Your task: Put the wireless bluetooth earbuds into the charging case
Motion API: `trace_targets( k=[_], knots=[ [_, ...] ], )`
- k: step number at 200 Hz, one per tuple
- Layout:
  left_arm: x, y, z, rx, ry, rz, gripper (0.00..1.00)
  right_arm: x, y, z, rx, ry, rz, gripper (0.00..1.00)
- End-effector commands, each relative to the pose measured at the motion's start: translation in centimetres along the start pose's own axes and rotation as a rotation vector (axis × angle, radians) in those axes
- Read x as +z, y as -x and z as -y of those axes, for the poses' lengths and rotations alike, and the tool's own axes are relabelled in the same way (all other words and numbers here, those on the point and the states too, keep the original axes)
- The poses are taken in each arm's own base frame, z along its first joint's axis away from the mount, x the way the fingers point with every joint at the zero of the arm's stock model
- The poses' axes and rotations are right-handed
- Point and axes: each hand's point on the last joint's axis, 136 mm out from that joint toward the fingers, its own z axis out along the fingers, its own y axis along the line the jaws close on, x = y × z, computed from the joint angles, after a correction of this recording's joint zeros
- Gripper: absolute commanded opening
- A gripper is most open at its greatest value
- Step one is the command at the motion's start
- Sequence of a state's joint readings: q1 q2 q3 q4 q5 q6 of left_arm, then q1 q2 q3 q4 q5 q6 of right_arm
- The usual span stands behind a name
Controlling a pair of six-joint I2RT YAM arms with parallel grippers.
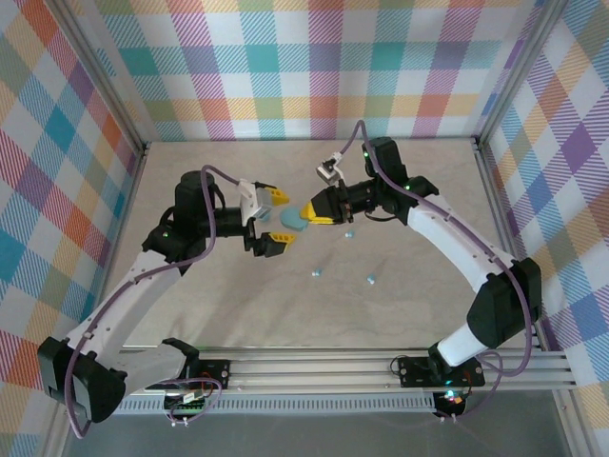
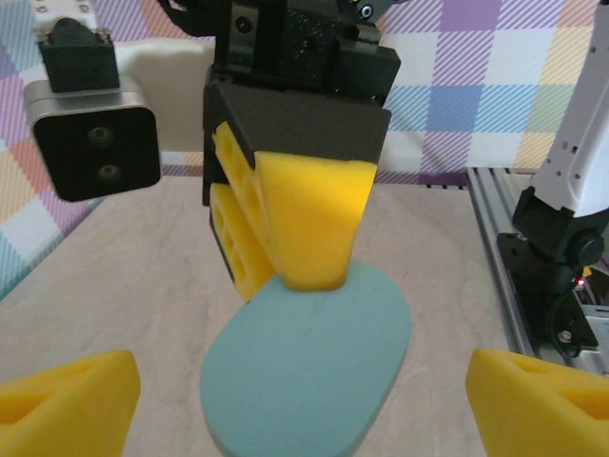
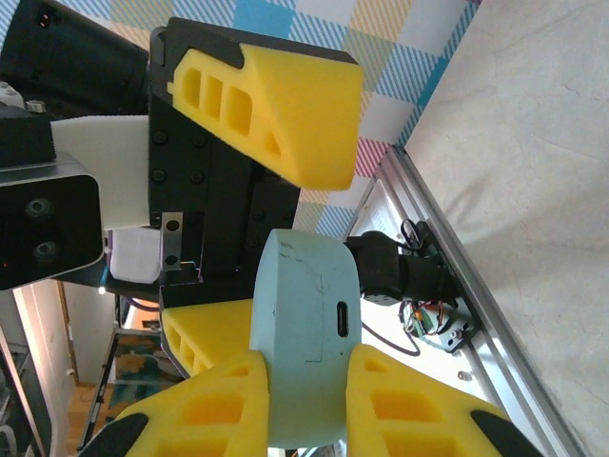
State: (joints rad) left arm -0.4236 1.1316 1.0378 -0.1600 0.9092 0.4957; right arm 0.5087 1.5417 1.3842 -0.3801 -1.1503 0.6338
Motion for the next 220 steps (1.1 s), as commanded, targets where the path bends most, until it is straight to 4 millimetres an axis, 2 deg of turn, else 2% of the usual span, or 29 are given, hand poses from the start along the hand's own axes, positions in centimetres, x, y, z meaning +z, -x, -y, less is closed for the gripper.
trace_targets(
  k=[1,37,78,115,152,187,194,200,220],
  knots=[
    [0.3,1.3,0.7,0.028,-0.067,0.021,0.84,-0.3,0.3,-1.3,-0.051,0.041,-0.020,0.08],
    [0.6,1.2,0.3,0.018,-0.074,0.010,0.79,-0.2,0.3,-1.2,-0.046,0.049,-0.022,0.08],
    [0.9,0.4,0.6,0.005,-0.102,-0.016,0.80,-0.3,0.2,-1.6,-0.052,0.057,-0.025,0.09],
    [0.9,0.6,0.7,0.006,-0.107,-0.014,0.78,-0.4,0.2,-1.7,-0.048,0.056,-0.023,0.09],
    [0.8,0.4,1.1,-0.027,-0.129,-0.041,0.63,-0.5,0.0,-2.4,-0.052,0.073,-0.033,0.09],
    [0.7,0.9,1.0,-0.036,-0.125,-0.040,0.40,-0.5,0.2,-2.1,-0.042,0.076,-0.036,0.10],
    [0.7,1.0,0.9,-0.040,-0.122,-0.037,0.36,-0.5,0.2,-2.2,-0.045,0.077,-0.034,0.12],
    [0.7,1.1,0.9,-0.043,-0.119,-0.036,0.33,-0.5,0.3,-2.1,-0.044,0.071,-0.029,0.17],
    [0.6,1.0,0.6,-0.061,-0.090,-0.041,0.30,-1.2,1.8,-0.9,-0.002,-0.009,0.048,0.51]
  ],
)
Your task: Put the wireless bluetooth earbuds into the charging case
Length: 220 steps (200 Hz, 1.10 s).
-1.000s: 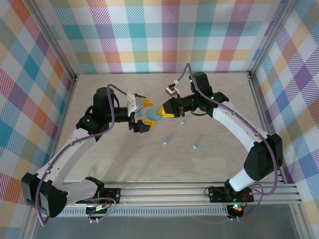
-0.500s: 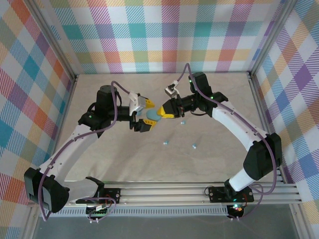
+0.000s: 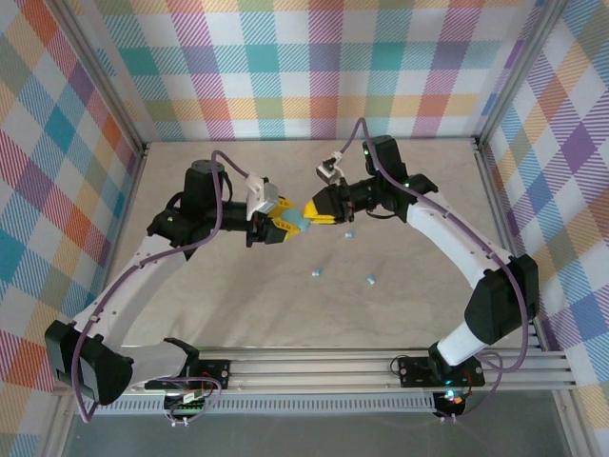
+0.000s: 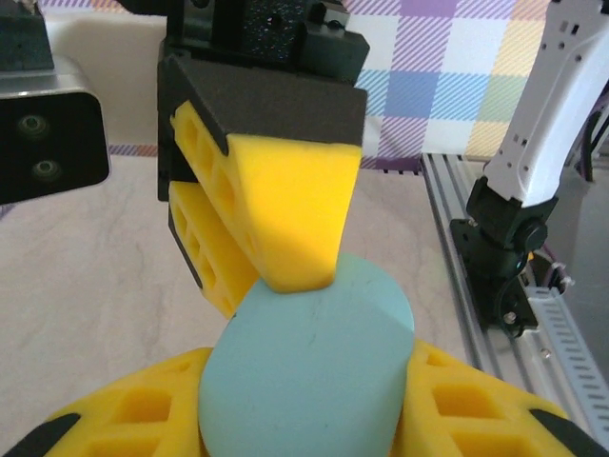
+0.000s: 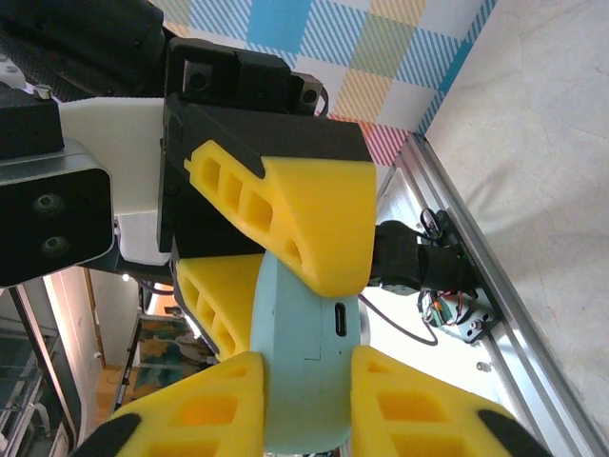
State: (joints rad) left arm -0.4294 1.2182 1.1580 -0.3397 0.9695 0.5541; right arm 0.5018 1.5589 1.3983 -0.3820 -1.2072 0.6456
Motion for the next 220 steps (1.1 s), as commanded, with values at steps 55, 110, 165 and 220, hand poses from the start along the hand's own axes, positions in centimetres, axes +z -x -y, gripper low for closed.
trace_targets(
  k=[55,110,165,220],
  knots=[
    [-1.0,-0.4,-1.6,-0.060,0.181,-0.006,0.25,-9.8,5.0,5.6,-0.013,-0.622,0.548,0.63],
    [-1.4,-2.5,-2.4,-0.120,0.291,-0.021,0.25,-10.9,3.6,5.8,-0.107,-0.764,0.633,0.61],
    [-0.5,-2.7,-2.1,-0.118,0.277,0.009,0.25,-3.5,1.7,5.3,-0.084,-0.567,0.482,0.68],
    [0.3,-2.8,-1.9,-0.133,0.251,0.045,0.25,-0.5,1.3,5.6,-0.014,-0.457,0.430,0.68]
  ],
)
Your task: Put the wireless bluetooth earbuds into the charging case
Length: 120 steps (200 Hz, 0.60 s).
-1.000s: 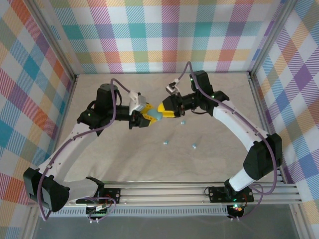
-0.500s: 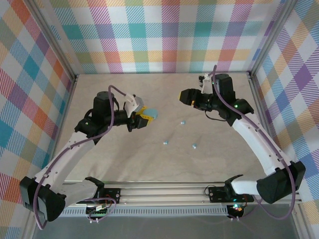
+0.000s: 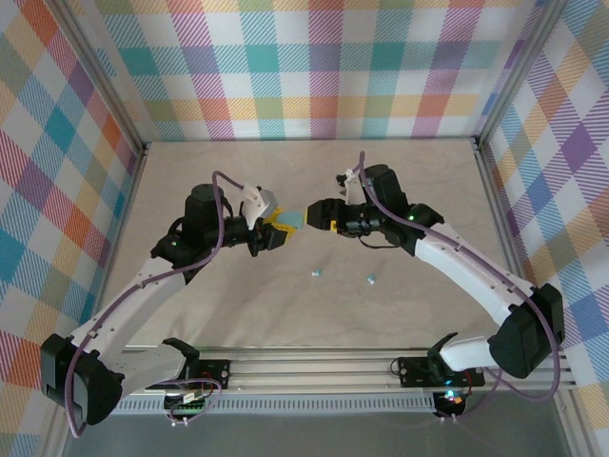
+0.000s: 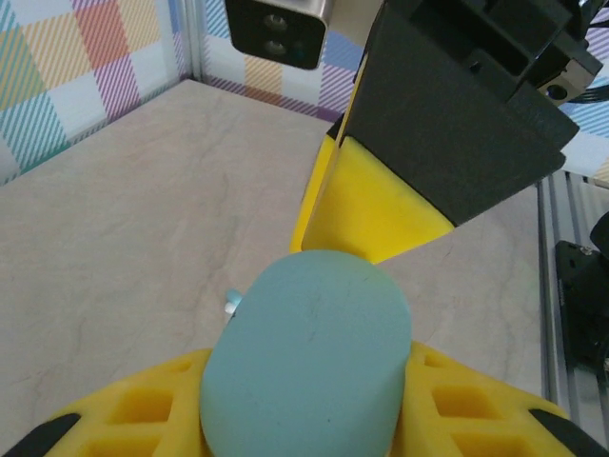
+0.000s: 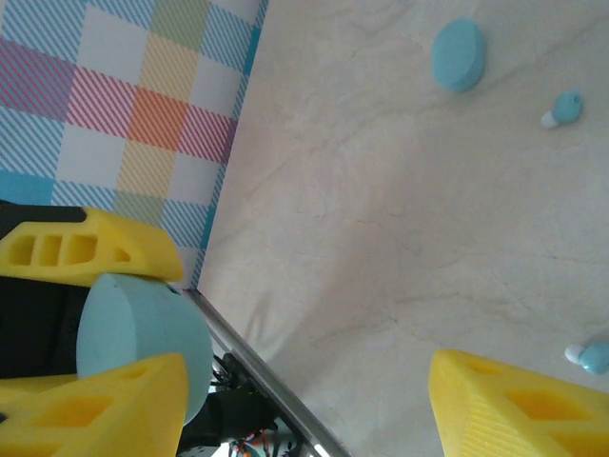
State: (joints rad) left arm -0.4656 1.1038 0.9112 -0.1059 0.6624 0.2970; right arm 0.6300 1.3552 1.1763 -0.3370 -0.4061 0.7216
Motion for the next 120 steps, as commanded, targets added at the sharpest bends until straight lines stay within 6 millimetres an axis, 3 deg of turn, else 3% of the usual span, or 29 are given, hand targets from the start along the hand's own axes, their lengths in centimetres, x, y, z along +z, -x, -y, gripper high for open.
trace_targets(
  k=[1,49,94,120],
  knots=[
    [0.1,1.7,0.9,0.028,-0.034,0.073,0.25,0.0,0.3,-2.4,0.002,0.099,0.008,0.68],
    [0.2,1.4,1.2,0.019,-0.044,0.052,0.24,0.3,-0.5,-3.0,0.026,0.126,0.006,0.68],
    [0.2,0.6,0.7,0.016,-0.006,0.020,0.24,-2.4,0.6,-0.8,0.019,-0.047,0.145,0.68],
    [0.4,0.1,0.6,0.009,-0.011,0.010,0.24,-3.2,0.8,-1.5,0.004,-0.028,0.166,0.70]
  ],
)
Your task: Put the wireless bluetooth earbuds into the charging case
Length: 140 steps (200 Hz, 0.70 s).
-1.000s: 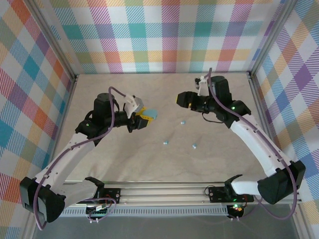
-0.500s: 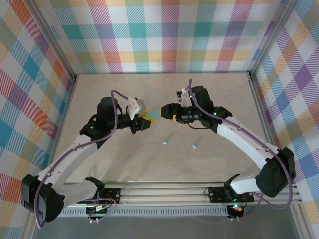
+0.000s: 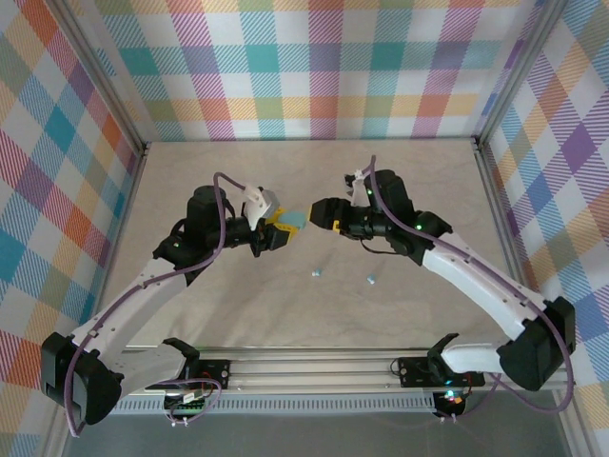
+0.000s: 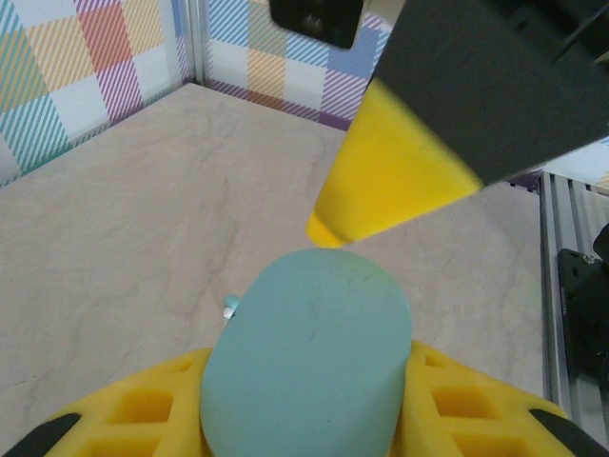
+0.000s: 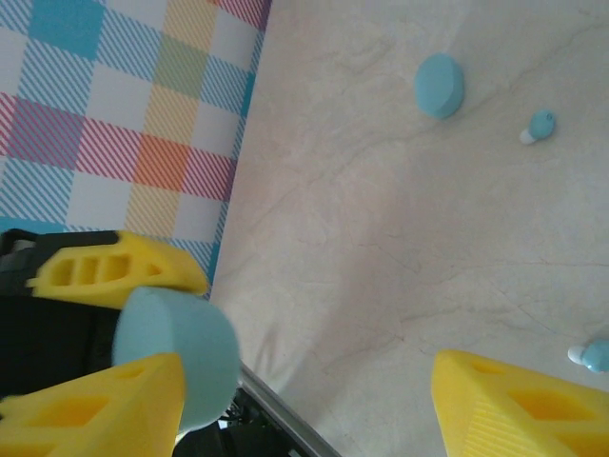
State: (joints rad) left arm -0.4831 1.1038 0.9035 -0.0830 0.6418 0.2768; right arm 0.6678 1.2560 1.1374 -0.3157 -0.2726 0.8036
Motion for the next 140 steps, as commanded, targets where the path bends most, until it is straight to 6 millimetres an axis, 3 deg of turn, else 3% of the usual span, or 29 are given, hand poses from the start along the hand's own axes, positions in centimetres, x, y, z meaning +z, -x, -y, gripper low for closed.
trace_targets(
  k=[1,88,101,140],
  knots=[
    [0.2,0.0,0.4,0.014,-0.017,0.002,0.24,-1.1,0.5,-0.6,-0.024,0.001,0.047,0.70],
    [1.3,1.6,0.6,-0.007,-0.087,0.068,0.25,3.0,-2.1,-3.2,0.046,0.179,-0.181,0.71],
    [1.3,1.7,0.6,-0.007,-0.088,0.072,0.25,3.2,-2.2,-3.5,0.055,0.202,-0.197,0.64],
    [0.9,1.9,1.2,0.005,-0.100,0.084,0.27,3.7,-2.3,-3.7,0.090,0.231,-0.209,0.30]
  ],
)
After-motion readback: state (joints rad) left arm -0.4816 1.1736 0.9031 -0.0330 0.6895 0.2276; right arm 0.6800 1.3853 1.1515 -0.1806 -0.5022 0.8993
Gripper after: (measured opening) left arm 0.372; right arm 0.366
